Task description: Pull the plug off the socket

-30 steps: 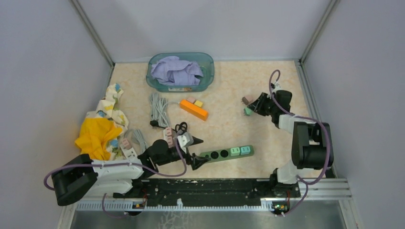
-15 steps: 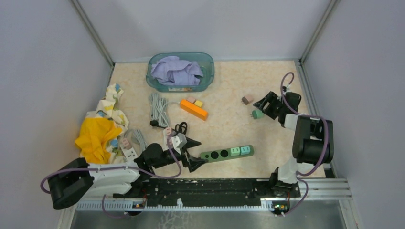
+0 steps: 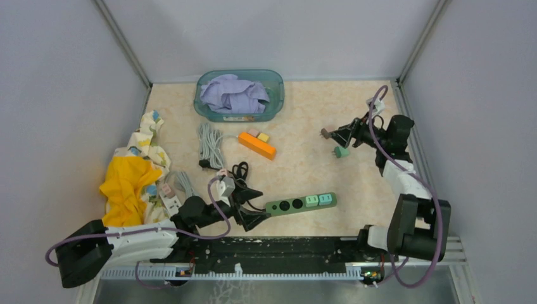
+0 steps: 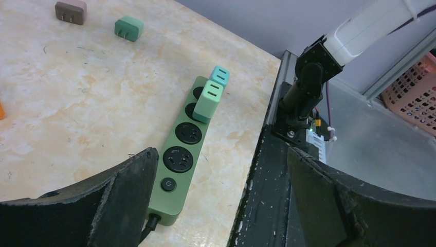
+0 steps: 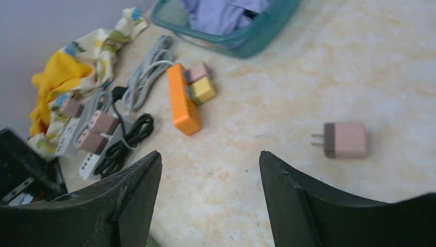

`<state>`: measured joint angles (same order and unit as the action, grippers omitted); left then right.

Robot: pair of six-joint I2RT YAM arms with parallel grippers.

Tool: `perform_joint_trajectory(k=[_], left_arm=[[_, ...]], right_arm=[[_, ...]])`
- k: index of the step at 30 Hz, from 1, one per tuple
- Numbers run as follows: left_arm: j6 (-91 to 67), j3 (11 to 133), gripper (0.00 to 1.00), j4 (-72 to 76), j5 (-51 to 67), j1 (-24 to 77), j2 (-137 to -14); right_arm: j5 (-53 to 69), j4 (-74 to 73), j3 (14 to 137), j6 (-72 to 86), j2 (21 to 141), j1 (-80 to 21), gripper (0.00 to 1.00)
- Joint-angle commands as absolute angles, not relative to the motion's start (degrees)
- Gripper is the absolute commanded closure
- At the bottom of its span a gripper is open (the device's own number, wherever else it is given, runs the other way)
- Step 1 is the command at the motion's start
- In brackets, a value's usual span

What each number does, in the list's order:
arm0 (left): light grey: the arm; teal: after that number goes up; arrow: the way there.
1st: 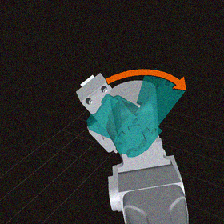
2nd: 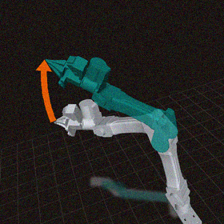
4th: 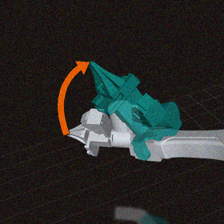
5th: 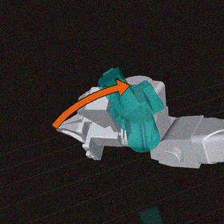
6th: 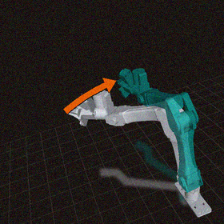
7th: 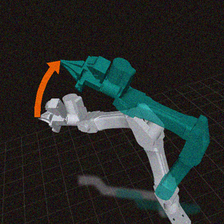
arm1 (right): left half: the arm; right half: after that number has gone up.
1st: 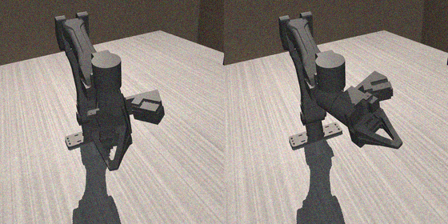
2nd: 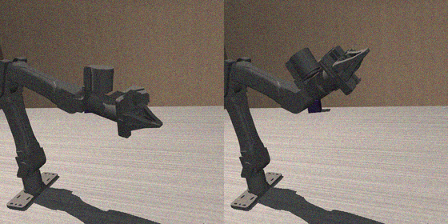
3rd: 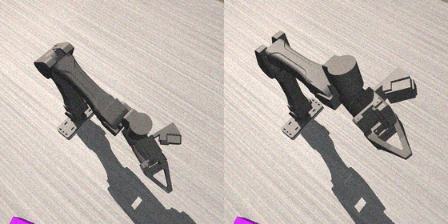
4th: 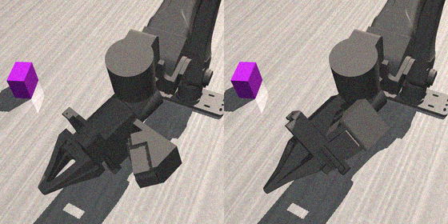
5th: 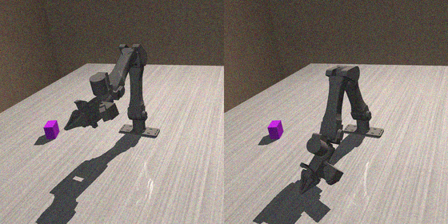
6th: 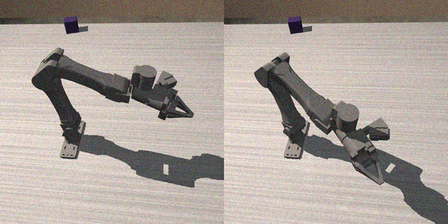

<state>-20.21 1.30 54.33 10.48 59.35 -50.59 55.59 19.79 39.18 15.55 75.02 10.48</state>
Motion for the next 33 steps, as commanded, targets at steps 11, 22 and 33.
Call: perform_joint_trajectory(k=[11, 22, 33], left_arm=[[-29.5, 1.4, 0.00, 51.9, 1.5, 59.0, -48.9], [-17.6, 0.7, 0.00, 57.9, -2.2, 59.0, -49.2], [-0.1, 6.5, 0.00, 59.9, 9.5, 59.0, -61.0]], right_arm=[[76.1, -17.6, 42.5, -32.2, 54.8, 1.4, 0.28], [72.2, -40.1, 38.8, -62.0, 52.1, 0.5, 0.23], [61.8, -48.6, 37.7, -79.7, 58.0, -10.6, 0.26]])
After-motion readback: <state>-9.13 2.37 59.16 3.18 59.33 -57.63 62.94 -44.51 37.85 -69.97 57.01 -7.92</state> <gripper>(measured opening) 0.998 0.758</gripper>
